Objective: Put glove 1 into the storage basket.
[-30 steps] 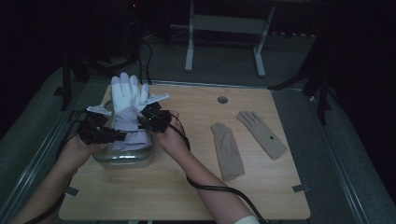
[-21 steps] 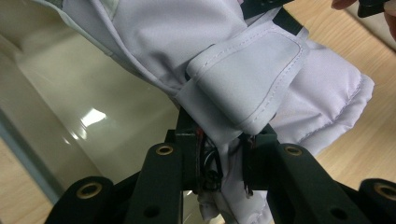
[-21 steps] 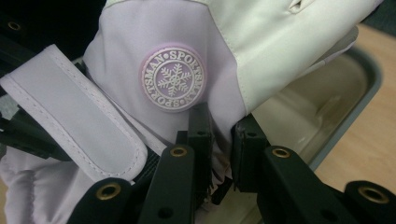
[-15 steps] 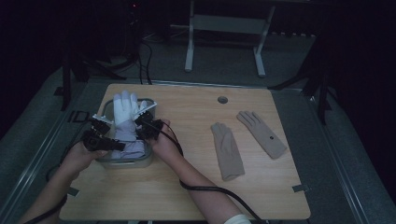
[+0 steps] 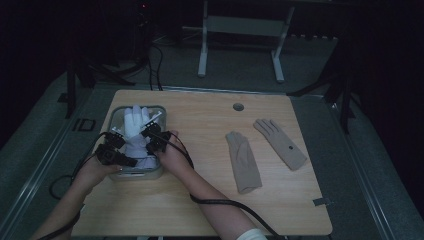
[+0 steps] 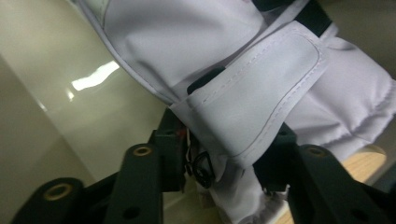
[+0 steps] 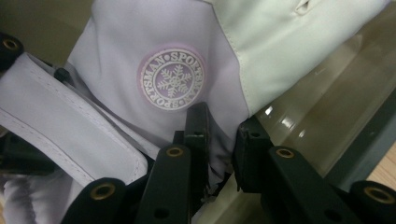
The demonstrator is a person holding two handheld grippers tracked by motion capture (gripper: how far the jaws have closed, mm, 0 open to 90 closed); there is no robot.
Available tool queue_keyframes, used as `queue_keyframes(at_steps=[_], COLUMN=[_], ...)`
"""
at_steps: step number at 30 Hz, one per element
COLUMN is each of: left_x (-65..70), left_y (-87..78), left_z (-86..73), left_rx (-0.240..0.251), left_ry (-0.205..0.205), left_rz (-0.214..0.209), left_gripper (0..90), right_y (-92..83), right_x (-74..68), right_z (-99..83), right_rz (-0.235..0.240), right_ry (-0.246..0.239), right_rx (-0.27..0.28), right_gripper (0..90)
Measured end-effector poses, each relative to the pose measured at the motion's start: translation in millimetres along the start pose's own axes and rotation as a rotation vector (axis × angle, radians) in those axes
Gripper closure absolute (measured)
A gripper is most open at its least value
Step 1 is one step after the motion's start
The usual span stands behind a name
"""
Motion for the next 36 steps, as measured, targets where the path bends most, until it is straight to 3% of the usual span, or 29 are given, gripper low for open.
queue_keyframes(at_steps=[4, 7, 8, 9, 11, 13, 15, 17, 20, 21, 23, 28, 36], left_x=[-0.9, -2.7, -2.4, -2.2, -2.8, -3.0, -1.7, 0.7, 2.7, 3.2, 6.9, 22.8, 54.0], left_y=[0.3, -1.4, -3.6, -5.9, -10.9, -16.9, -22.5, -27.2, -34.4, -36.0, -38.7, -43.9, -45.1], left_z=[-0.3, -2.5, -3.4, -4.2, -5.4, -6.1, -6.2, -6.5, -7.5, -7.4, -7.4, -3.9, 1.5], left_rx=[0.002, 0.023, 0.038, 0.055, 0.078, 0.114, 0.138, 0.156, 0.193, 0.213, 0.24, 0.318, 0.405], left_ry=[-0.01, -0.022, -0.022, -0.021, -0.029, -0.04, -0.041, -0.04, -0.053, -0.065, -0.071, -0.05, 0.001], left_rz=[-0.01, -0.008, -0.006, 0.0, 0.026, 0.03, 0.04, 0.041, 0.046, 0.044, 0.028, -0.009, -0.03], left_gripper=[58.4, 51.5, 49.7, 49.7, 45.6, 44.6, 44.7, 44.5, 41.1, 37.2, 35.3, 20.8, 20.3], right_y=[0.7, -0.1, -3.5, -3.5, -9.2, -16.1, -28.9, -33.2, -45.2, -50.7, -53.2, -63.6, -76.2], right_x=[-1.2, -1.4, -1.3, -1.3, -0.5, 1.0, 2.2, 3.1, 5.8, 7.0, 7.8, 13.0, 26.6], right_z=[2.8, 5.9, 8.1, 8.1, 10.7, 13.3, 16.1, 16.7, 16.2, 14.6, 13.8, 7.6, -7.3], right_rz=[-0.013, -0.013, -0.005, -0.005, -0.017, 0.004, 0.008, 0.005, 0.028, 0.058, 0.053, 0.046, 0.05], right_ry=[-0.001, -0.003, -0.009, -0.009, -0.007, -0.015, -0.031, -0.031, -0.03, -0.044, -0.051, -0.073, -0.06], right_rx=[-0.031, -0.048, -0.028, -0.028, -0.007, 0.032, 0.08, 0.089, 0.117, 0.12, 0.12, 0.125, 0.153], right_gripper=[73.3, 65.6, 57.1, 57.1, 46.3, 37.5, 31.8, 31.7, 23.1, 18.9, 18.9, 15.8, 15.7])
Point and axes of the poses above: each handheld gripper's, and its own axes: y roughly forward along the jaws, z roughly out of its top, x roughly to its right, the point moved 3 cm from there along y, roughly forward along the jaws, and after that the axes turned 8 degrees about -x, right-handed, at the moved point
